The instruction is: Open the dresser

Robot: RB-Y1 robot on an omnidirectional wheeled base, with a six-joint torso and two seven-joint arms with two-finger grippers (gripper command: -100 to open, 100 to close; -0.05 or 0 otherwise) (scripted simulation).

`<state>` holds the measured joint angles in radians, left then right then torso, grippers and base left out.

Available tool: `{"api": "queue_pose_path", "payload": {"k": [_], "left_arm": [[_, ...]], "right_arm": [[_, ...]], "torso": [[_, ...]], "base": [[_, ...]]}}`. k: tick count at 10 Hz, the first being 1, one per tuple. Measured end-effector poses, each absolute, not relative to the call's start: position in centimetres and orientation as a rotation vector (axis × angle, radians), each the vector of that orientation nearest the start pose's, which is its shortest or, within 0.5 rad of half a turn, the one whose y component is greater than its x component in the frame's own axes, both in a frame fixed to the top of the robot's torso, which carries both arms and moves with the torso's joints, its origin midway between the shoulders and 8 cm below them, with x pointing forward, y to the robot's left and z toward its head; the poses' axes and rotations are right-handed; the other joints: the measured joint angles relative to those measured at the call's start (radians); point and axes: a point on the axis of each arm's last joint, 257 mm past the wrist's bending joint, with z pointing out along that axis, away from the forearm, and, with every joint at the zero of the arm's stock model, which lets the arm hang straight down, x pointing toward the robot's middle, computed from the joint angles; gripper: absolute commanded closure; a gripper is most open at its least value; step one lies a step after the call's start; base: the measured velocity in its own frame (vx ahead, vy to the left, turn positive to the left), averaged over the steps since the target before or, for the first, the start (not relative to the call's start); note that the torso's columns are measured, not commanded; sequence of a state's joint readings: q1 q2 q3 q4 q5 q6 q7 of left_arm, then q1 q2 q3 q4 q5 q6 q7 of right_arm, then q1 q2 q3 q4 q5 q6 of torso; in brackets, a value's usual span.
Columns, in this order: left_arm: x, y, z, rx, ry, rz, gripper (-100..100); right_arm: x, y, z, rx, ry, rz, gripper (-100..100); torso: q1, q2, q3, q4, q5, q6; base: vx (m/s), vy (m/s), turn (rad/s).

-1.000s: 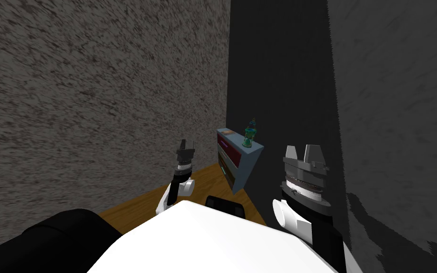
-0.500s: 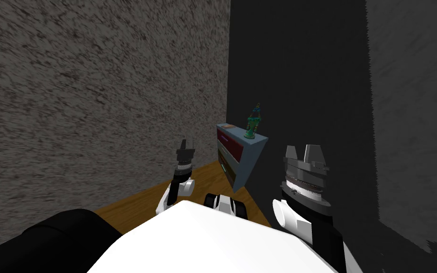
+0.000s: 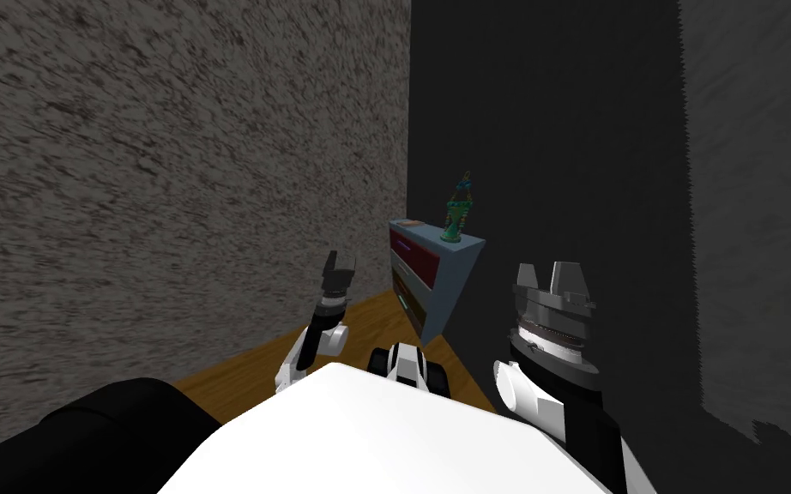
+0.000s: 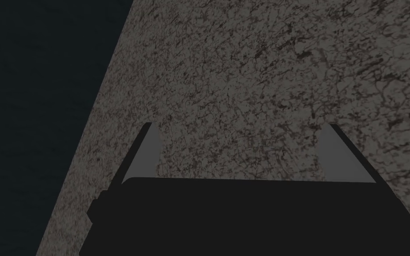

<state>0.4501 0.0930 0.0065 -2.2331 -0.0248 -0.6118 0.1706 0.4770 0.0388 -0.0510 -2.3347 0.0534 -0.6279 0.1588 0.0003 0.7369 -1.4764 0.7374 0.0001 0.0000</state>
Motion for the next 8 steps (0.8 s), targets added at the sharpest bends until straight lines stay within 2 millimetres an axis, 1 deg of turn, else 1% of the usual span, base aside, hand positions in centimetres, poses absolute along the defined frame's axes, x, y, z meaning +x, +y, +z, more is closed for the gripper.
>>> {"api": "queue_pose_path", "payload": {"k": [4, 8], "left_arm": [[34.9, 25.2, 2.9, -0.548, 0.716, -1.501, -100], [36.3, 24.5, 1.6, -0.577, 0.837, -1.505, -100]], "right_arm": [[30.7, -28.1, 7.7, 0.432, 0.502, 1.111, 0], [30.7, -28.1, 7.7, 0.432, 0.502, 1.111, 0]], "torso": [[0.0, 0.001, 0.0, 0.001, 0.0, 0.0], [0.0, 0.001, 0.0, 0.001, 0.0, 0.0]], "base": [[0.04, 0.02, -0.157], [0.043, 0.024, -0.193]]}}
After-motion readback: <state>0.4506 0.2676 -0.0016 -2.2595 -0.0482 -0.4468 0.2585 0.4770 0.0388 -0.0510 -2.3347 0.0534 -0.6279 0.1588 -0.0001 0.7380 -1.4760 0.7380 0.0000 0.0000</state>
